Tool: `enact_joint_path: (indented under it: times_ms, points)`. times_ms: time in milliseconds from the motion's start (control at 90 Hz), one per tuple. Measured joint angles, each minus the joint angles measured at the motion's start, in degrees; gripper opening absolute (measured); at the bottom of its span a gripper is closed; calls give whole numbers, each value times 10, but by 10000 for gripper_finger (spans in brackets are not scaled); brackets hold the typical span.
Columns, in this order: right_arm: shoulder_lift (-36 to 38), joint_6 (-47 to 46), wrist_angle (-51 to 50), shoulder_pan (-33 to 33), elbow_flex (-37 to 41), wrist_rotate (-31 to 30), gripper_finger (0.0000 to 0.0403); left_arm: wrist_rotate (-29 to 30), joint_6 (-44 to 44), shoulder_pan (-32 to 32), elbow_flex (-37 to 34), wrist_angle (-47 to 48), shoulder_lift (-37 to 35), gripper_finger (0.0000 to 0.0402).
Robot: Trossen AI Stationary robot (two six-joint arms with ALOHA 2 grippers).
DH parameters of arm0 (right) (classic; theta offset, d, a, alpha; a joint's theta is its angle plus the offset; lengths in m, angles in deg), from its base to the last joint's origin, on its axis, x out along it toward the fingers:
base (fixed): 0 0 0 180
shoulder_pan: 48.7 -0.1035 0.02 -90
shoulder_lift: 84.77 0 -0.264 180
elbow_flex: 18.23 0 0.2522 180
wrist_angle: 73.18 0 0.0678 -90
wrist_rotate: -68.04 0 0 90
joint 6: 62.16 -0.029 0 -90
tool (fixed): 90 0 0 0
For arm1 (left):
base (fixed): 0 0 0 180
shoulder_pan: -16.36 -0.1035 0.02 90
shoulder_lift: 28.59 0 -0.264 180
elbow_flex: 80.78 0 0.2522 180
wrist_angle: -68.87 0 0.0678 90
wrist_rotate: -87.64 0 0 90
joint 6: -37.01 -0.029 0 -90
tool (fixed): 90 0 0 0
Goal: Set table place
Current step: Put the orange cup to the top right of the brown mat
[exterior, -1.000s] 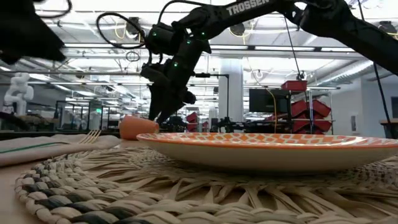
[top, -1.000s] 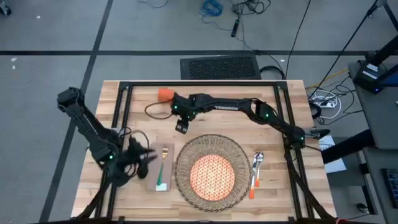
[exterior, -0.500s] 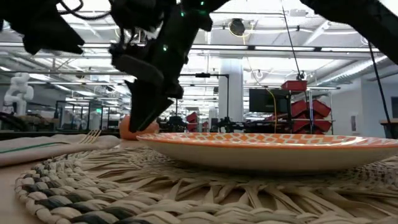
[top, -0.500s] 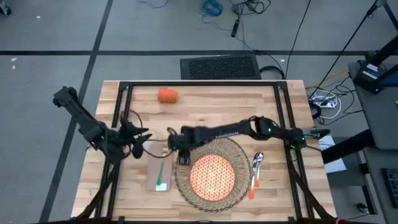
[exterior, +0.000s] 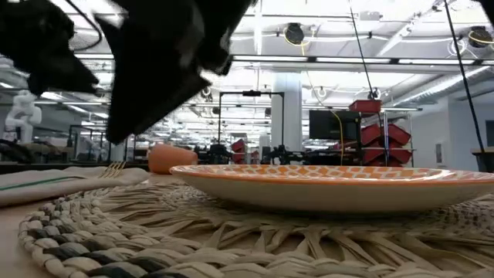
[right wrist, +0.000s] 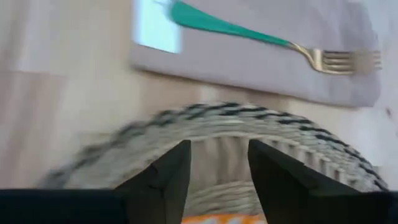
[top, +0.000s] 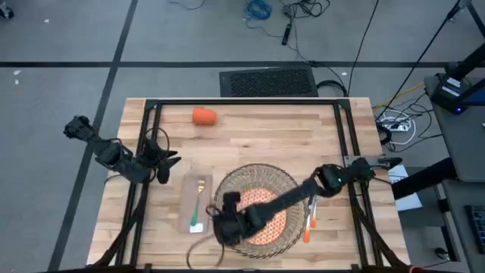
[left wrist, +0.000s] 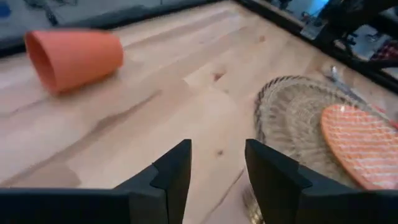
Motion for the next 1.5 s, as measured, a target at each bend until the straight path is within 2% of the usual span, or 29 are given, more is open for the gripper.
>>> enact_joint_path:
  times_ms: [267, 422, 744, 1056, 1189, 1289, 1500]
  points:
    - [0, -43, 22, -38, 0, -36, 148, -68, -96, -98, -18, -127, -9, 137]
    - [0, -52, 30, -50, 0, -36, 148, -174, -157, -189, -18, -199, 4, 137]
    - [0, -52, 51, -51, 0, -36, 148, -381, -239, -430, -17, -331, 121, 137]
    - [0, -49, 50, -60, 0, -36, 148, -504, -269, -671, -17, -392, 255, 137]
    - [0, -48, 47, -61, 0, -36, 148, -546, -272, -743, -17, -435, 303, 138]
    - [0, -48, 45, -63, 0, -36, 148, -554, -275, -777, -13, -459, 327, 157]
    - [0, -50, 44, -63, 0, -36, 148, -569, -289, -835, 14, -465, 385, 233]
